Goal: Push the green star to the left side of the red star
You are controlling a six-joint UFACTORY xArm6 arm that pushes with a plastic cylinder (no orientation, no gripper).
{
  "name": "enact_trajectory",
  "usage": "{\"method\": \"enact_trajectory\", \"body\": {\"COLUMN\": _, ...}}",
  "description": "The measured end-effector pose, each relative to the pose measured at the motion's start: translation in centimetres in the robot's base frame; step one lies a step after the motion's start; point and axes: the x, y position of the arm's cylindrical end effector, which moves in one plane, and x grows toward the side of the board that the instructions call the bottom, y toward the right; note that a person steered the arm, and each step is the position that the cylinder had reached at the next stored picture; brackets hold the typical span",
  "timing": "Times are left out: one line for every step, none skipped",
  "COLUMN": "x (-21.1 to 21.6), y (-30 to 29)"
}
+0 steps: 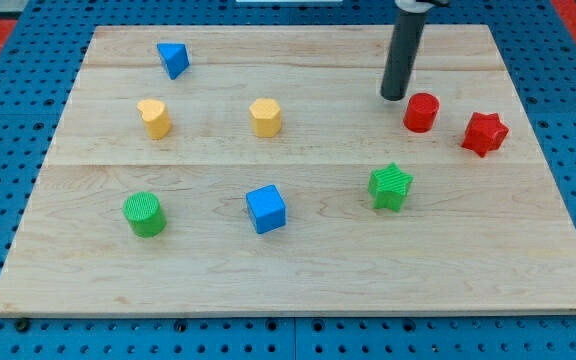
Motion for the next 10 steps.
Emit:
{"method": "enact_trajectory", "body": {"x": 4.3, "y": 1.5}}
{"method": "enact_trajectory", "body": {"x": 4.4, "y": 3.9}}
{"method": "enact_trajectory", "body": {"x": 4.7, "y": 3.2}}
{"method": "enact_trajectory", "body": {"x": 11.0, "y": 1.3}}
{"method": "enact_trajectory", "body": {"x": 16.6, "y": 8.2}}
{"method": "enact_trajectory", "body": {"x": 17.4, "y": 3.8}}
{"method": "enact_trajectory", "body": {"x": 17.1, "y": -1.9}}
{"method": "enact_trajectory", "body": {"x": 14.7, "y": -2.9}}
{"method": "enact_trajectory", "body": {"x": 13.4, "y": -7.3}}
{"method": "enact_trajectory", "body": {"x": 16.2, "y": -8.4}}
